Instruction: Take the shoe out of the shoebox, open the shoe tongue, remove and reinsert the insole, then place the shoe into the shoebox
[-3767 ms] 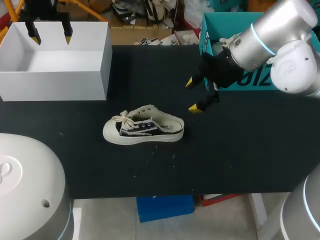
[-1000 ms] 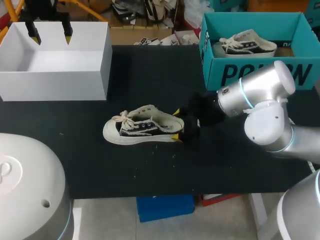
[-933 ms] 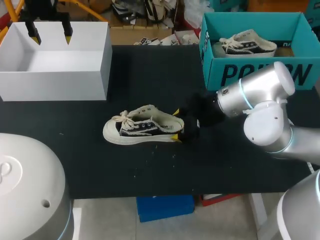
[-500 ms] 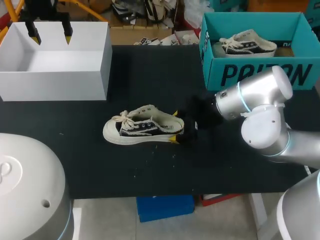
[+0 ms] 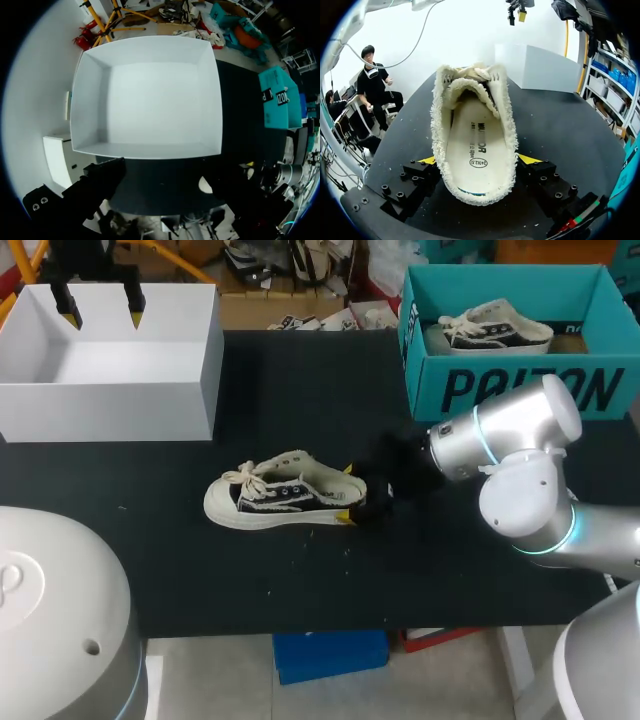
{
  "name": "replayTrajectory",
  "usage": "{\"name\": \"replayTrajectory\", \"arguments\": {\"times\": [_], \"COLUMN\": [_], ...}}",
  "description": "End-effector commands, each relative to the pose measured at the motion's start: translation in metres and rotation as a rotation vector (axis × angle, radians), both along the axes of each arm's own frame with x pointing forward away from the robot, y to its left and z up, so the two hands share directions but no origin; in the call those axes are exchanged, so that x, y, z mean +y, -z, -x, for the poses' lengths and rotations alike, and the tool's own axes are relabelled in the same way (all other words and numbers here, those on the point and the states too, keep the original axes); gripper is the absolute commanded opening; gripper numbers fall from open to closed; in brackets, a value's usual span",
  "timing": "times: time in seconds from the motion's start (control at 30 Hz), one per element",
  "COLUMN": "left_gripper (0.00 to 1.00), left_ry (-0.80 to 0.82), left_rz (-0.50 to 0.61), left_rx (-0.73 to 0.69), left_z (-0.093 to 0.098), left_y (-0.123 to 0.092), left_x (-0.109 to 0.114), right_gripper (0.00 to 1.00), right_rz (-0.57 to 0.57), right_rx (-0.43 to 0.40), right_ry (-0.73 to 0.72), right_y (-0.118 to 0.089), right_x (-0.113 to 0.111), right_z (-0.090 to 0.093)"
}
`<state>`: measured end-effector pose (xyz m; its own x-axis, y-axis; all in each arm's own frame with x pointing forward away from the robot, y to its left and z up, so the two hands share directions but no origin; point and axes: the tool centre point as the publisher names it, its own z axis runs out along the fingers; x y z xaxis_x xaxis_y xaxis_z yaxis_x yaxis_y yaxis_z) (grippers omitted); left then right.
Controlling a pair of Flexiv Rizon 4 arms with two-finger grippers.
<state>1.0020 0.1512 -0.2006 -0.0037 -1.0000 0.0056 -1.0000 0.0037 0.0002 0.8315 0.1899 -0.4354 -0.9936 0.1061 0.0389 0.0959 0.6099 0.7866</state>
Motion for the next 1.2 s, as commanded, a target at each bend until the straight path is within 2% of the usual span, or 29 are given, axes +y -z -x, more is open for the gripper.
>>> {"name": "replayTrajectory", "arguments": {"times": [0.03, 0.23, 0.43, 0.6, 1.1, 1.2], "left_gripper": [1.00, 1.00, 1.00, 1.00, 1.00, 1.00], "left_ry": [-0.002, -0.021, 0.007, -0.023, -0.019, -0.013], "left_rz": [-0.004, -0.028, -0.014, -0.072, -0.086, -0.069], "left_rx": [0.002, 0.026, 0.051, 0.062, 0.057, 0.073], "left_z": [0.001, 0.019, 0.057, 0.088, 0.088, 0.096], "left_y": [0.000, -0.008, -0.008, 0.002, 0.000, -0.002], "left_x": [-0.001, -0.034, -0.075, -0.099, -0.095, -0.109], "right_gripper": [0.00, 0.00, 0.00, 0.00, 0.00, 0.00], "right_rz": [0.000, 0.000, 0.000, 0.000, 0.000, 0.000], "right_rx": [0.001, 0.001, 0.001, 0.001, 0.001, 0.001], "right_ry": [0.000, 0.000, 0.000, 0.000, 0.000, 0.000], "right_y": [0.006, 0.006, 0.006, 0.006, 0.006, 0.006], "right_x": [0.003, 0.003, 0.003, 0.003, 0.003, 0.003], "right_z": [-0.001, -0.001, -0.001, -0.001, -0.001, -0.001]}}
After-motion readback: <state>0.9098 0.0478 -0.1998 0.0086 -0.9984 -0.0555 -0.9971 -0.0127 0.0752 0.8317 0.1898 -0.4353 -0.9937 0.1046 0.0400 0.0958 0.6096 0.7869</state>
